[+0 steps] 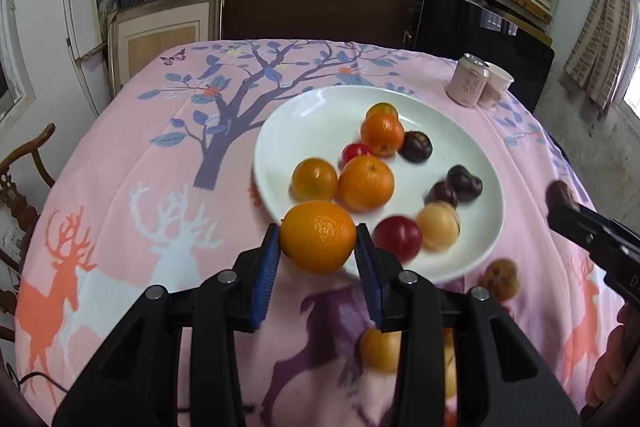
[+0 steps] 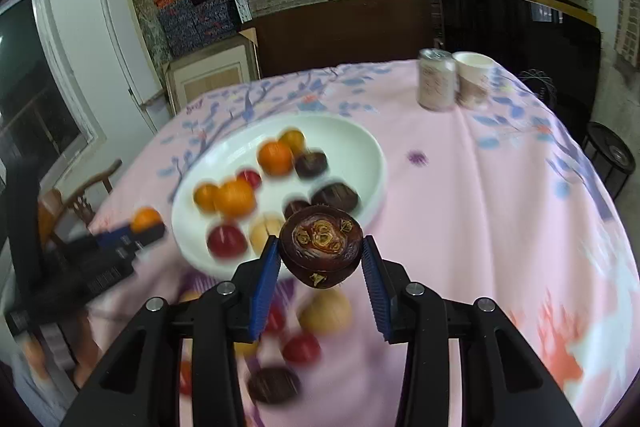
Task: Organize fruits
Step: 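Carry both fruits over the white plate and open both tools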
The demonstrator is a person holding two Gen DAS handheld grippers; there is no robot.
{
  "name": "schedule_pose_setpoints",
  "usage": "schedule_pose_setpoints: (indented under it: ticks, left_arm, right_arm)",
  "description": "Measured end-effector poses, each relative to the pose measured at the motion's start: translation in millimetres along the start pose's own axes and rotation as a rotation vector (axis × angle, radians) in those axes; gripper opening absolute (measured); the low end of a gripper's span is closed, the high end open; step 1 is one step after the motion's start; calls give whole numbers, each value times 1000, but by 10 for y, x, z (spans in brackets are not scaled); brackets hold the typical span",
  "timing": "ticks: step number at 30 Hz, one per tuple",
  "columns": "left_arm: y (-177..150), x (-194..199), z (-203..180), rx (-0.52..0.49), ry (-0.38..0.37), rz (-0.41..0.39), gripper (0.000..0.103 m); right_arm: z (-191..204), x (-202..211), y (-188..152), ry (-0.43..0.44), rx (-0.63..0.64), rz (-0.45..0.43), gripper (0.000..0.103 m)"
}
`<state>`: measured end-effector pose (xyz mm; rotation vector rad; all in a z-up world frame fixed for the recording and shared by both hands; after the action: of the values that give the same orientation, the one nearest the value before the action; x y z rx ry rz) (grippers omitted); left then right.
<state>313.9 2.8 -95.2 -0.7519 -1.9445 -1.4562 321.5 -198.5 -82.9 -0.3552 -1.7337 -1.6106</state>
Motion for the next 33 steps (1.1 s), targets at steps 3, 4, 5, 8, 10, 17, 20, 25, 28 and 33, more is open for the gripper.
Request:
schedule_pose_setpoints:
  ticks: [3, 4, 5, 8, 10, 17, 20, 25, 28, 33]
  left_arm:
    - [73, -162, -76, 4, -14, 11, 37]
    - [73, -219, -92, -1, -16, 20, 37]
    - [82, -293, -98, 1, -15, 28, 37]
    - [57, -416, -96, 8, -34, 51, 50]
    - [56, -412, -88, 4, -46, 45, 59]
    - [115, -143, -33, 6, -37, -37, 85]
    - [71, -2, 14, -5, -23, -82, 89]
    - [-121, 276, 24, -61, -28, -193, 89]
    - [-297, 346, 89, -58, -17, -162, 90]
    - [-481, 352, 174, -22, -71, -92, 90]
  right_arm:
    - [82, -237, 238, 43, -24, 5, 42]
    - [127, -378, 304, 53, -17, 19, 42]
    - [156, -483, 336, 61, -10, 31, 42]
    - [225, -687, 409, 120, -38, 22, 60]
    - [190, -707, 402, 126, -63, 4, 78]
    - [-36, -385, 449, 212, -192, -174, 100]
    - [-86, -198, 446, 210, -180, -232, 100]
    - [-79, 192, 271, 130, -92, -289, 100]
    - [-158, 362, 82, 50, -85, -283, 100]
    - [-216, 431, -223, 32, -94, -264, 100]
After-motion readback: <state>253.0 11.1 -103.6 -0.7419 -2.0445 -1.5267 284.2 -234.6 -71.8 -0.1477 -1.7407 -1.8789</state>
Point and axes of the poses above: each gripper's, at about its wrist camera, not at the fingertips, and x roughly against the way its jaws point, z to its left, y to its top, the point moved 10 cm from there along -x, roughly the way its jaws point, and after that the axes turned 13 degrees about x, right-handed, at the moved point
